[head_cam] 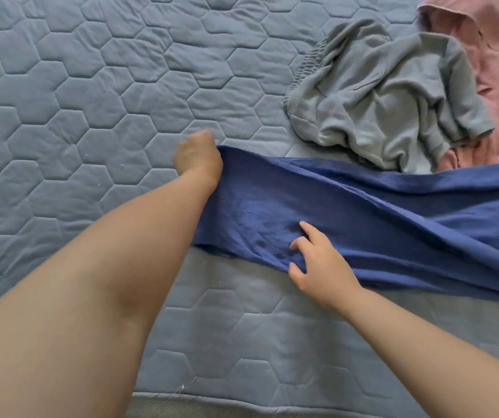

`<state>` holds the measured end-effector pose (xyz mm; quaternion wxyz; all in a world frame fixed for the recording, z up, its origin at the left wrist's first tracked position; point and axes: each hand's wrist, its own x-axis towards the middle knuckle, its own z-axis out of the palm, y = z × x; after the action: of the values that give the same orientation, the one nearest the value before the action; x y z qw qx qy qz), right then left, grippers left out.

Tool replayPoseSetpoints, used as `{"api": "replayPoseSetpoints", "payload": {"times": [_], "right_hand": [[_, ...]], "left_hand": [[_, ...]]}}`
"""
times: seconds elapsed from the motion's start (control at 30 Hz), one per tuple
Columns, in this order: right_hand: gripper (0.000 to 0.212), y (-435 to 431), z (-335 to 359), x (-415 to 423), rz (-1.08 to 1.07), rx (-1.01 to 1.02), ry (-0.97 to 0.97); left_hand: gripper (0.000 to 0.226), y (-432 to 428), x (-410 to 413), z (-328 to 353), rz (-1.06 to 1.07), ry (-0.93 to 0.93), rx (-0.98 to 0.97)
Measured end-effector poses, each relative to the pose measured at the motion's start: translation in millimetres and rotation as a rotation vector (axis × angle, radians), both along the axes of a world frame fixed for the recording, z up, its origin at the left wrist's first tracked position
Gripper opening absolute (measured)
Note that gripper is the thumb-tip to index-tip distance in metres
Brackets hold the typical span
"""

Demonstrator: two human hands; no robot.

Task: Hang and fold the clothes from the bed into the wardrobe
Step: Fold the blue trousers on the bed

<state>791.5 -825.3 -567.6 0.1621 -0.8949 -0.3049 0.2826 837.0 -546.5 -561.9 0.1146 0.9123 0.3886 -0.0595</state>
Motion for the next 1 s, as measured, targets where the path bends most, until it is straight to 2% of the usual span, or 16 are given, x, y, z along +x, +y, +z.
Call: {"api": "replayPoseSetpoints", "payload": {"times": [0.1, 0.17, 0.23, 0.3, 0.4, 0.47, 0.57, 0.6, 0.67, 0.7, 0.73, 0.8, 0.87, 1.0], "right_hand": [[0.029, -5, 9, 0, -0.011, 0.054, -0.009], [0.028, -17, 14, 0, -0.092, 0.047, 0.021], [0.028, -39, 18, 4, -0.165, -0.001, 0.022], [0.028, -73, 20, 12, -0.207, -0.078, -0.019], [0.029, -136, 24, 33, -0.223, -0.24, -0.194], [0.027, -181, 28, 50, -0.27, -0.328, -0.31], [0.038, -252, 27, 71, -0.334, -0.487, -0.365], [0.046, -277, 25, 76, -0.348, -0.55, -0.363], [0.061, -323, 21, 81, -0.359, -0.683, -0.359], [0.064, -343, 19, 83, -0.361, -0.743, -0.358], [0.061, -361, 17, 85, -0.367, -0.778, -0.357], [0.044, -388, 15, 90, -0.402, -0.797, -0.332], [0.028, -407, 13, 96, -0.409, -0.77, -0.29], [0.016, -419, 26, 111, -0.246, -0.502, -0.284]], "left_hand": [[0.031, 0, 1, 4, 0.108, -0.043, -0.116], [0.052, -23, -5, 4, 0.023, -0.023, -0.114], [0.062, -59, -13, 3, -0.157, -0.05, -0.023], [0.058, -106, -21, 5, -0.4, -0.109, -0.043], [0.031, -185, -30, 7, -0.774, -0.167, -0.162], [0.022, -237, -33, 5, -0.821, -0.106, -0.33], [0.025, -308, -26, 0, -0.493, 0.066, -0.678], [0.022, -329, -22, -2, -0.301, 0.098, -0.85], [0.013, -365, -12, 0, 0.215, 0.119, -1.239], [0.012, -378, -7, 1, 0.444, 0.11, -1.383], [0.014, -387, -4, -2, 0.584, 0.082, -1.462], [0.017, -400, 4, -8, 0.733, -0.017, -1.532], [0.014, -407, 12, -11, 0.837, -0.11, -1.517], [0.011, -410, 33, -1, 0.889, -0.176, -1.336]]}}
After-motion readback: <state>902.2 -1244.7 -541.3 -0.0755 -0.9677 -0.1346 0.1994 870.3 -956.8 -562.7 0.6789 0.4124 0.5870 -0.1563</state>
